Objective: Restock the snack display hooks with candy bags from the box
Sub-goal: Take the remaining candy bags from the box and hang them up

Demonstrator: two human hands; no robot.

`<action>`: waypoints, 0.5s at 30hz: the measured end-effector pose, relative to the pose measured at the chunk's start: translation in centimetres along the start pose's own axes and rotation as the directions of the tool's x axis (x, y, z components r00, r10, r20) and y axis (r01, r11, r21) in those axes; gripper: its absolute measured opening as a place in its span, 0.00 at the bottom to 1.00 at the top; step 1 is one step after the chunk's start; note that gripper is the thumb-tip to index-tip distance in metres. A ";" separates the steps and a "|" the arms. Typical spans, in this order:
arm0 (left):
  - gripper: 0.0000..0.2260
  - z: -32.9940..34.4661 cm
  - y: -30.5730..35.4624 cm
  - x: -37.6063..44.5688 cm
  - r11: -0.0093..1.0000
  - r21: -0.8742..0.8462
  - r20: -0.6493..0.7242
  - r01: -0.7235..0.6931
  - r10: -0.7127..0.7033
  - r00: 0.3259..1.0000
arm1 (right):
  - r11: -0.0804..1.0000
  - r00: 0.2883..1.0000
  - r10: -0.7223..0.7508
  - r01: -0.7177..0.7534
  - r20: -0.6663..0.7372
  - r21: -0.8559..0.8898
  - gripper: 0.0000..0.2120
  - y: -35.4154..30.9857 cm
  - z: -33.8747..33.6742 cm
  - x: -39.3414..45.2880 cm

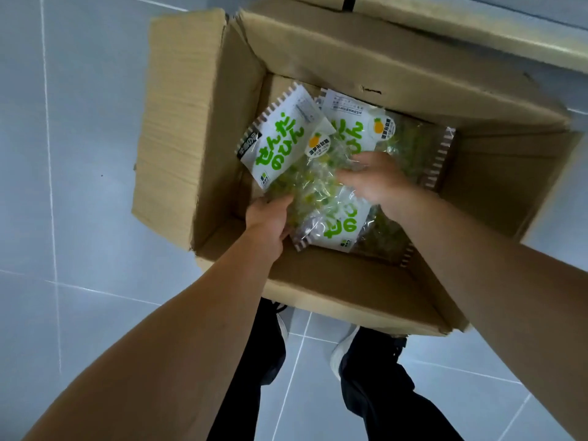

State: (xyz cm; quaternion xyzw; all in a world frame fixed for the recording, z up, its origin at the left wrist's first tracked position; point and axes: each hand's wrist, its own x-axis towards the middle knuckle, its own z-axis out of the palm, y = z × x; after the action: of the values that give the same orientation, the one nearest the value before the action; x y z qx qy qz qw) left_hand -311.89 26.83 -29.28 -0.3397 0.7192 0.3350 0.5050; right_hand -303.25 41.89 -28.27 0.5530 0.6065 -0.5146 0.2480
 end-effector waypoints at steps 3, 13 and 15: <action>0.10 -0.4 -0.3 -1.8 1.000 -0.009 -0.023 0.018 -0.018 1.000 | 0.978 0.992 0.115 -0.123 0.059 0.169 0.21 1.6 -1.0 -2.2; 0.09 -2.9 0.4 -16.0 0.998 -0.005 0.166 -0.070 0.070 0.984 | 0.905 0.976 0.196 -0.218 0.097 0.365 0.12 1.8 -6.3 -17.2; 0.11 -4.0 0.5 -19.6 0.991 0.040 0.189 -0.126 0.117 0.975 | 0.912 0.979 0.161 -0.195 0.121 0.360 0.10 0.7 -7.9 -21.0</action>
State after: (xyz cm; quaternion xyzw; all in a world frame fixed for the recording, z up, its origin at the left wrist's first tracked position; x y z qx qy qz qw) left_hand -309.23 26.76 -9.49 -0.2492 0.6967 0.3769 0.5573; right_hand -294.94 40.12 -7.49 0.6194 0.4338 -0.6191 0.2118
